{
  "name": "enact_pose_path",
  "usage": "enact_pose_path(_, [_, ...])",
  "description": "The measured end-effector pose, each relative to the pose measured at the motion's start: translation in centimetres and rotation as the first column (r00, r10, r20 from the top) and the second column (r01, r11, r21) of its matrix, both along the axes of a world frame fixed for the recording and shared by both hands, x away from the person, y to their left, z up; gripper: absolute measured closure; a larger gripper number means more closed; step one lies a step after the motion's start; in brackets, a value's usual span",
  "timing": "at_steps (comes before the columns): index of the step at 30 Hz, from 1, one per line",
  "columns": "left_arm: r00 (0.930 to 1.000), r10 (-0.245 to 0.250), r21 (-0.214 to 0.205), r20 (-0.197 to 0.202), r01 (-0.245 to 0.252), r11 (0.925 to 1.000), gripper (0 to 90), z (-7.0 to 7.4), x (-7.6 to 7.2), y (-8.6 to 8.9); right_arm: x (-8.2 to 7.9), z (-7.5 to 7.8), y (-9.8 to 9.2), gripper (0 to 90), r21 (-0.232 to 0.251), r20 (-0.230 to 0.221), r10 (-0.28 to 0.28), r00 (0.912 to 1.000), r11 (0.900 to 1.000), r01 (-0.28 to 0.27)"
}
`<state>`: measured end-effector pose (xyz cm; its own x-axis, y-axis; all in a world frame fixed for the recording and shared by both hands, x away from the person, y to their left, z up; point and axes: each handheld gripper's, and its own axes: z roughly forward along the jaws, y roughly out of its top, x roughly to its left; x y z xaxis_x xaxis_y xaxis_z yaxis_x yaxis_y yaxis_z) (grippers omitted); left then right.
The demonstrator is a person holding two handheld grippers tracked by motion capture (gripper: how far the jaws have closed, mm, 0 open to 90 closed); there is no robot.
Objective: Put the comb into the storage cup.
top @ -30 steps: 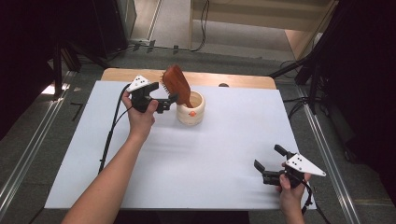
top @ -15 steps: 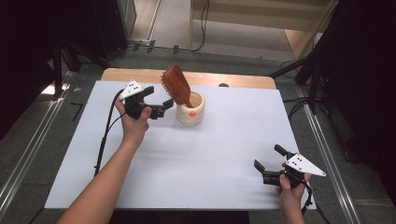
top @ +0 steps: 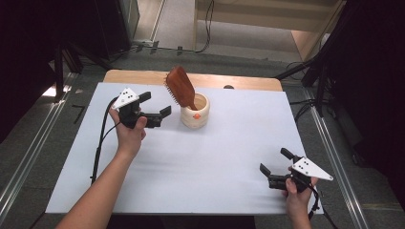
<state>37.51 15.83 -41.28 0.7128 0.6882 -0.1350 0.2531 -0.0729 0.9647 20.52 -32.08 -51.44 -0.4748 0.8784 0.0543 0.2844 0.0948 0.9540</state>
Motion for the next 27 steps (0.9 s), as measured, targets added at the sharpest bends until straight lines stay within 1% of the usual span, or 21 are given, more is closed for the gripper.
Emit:
enact_pose_path(3, [1.0,0.001,0.002,0.008,-0.001,1.0,0.0,0.1,-0.5,0.4,0.0,0.0,0.0,0.0,-0.002,-0.003,-0.001,1.0,1.0,0.001])
enact_pose_path(8, [0.9998,0.007,-0.016,0.019,-0.007,0.9998,0.0,0.2,-1.4,1.2,0.0,0.0,0.0,0.0,-0.004,-0.004,0.0,1.0,1.0,0.0])
enact_pose_path(9, [0.9998,0.005,-0.019,0.02,-0.004,0.9998,0.0,0.2,-1.6,1.4,0.0,0.0,0.1,0.0,-0.003,-0.003,0.0,1.0,1.0,0.0])
enact_pose_path(11, [0.9995,0.015,-0.013,0.026,-0.014,0.9998,0.1,0.0,-2.0,1.7,0.0,0.0,0.1,0.0,-0.01,-0.004,0.006,1.0,0.9999,-0.006])
enact_pose_path(13, [0.9996,0.015,-0.018,0.024,-0.014,0.9997,0.1,-0.2,-2.4,2.1,0.0,0.0,0.1,0.0,-0.017,0.0,0.007,1.0,0.9998,-0.007])
enact_pose_path(15, [0.9993,0.019,-0.023,0.03,-0.019,0.9996,0.0,-0.3,-2.8,2.5,0.0,0.0,0.2,0.0,-0.017,0.0,0.007,1.0,0.9998,-0.007])
enact_pose_path(18, [0.9987,0.024,-0.008,0.045,-0.024,0.9997,0.0,-0.2,-3.3,3.0,0.0,0.0,0.1,0.0,-0.013,0.0,0.003,1.0,0.9999,-0.003])
enact_pose_path(20, [0.9983,0.028,-0.006,0.051,-0.028,0.9996,0.1,-0.2,-3.7,3.4,0.0,0.0,0.1,0.0,-0.013,0.0,0.003,1.0,0.9999,-0.003])
enact_pose_path(22, [0.998,0.033,-0.013,0.054,-0.033,0.9994,0.0,-0.2,-3.9,3.8,0.0,0.0,0.1,0.0,-0.015,0.0,0.003,1.0,0.9999,-0.003])
enact_pose_path(23, [0.9974,0.038,-0.006,0.061,-0.038,0.9993,0.0,-0.1,-4.1,3.9,0.0,0.0,0.1,0.0,-0.016,0.0,0.004,1.0,0.9999,-0.004])
enact_pose_path(27, [0.9963,0.046,-0.005,0.072,-0.045,0.999,0.0,0.0,-4.8,4.6,0.0,0.0,0.1,0.0,-0.017,0.001,0.002,1.0,0.9999,-0.002])
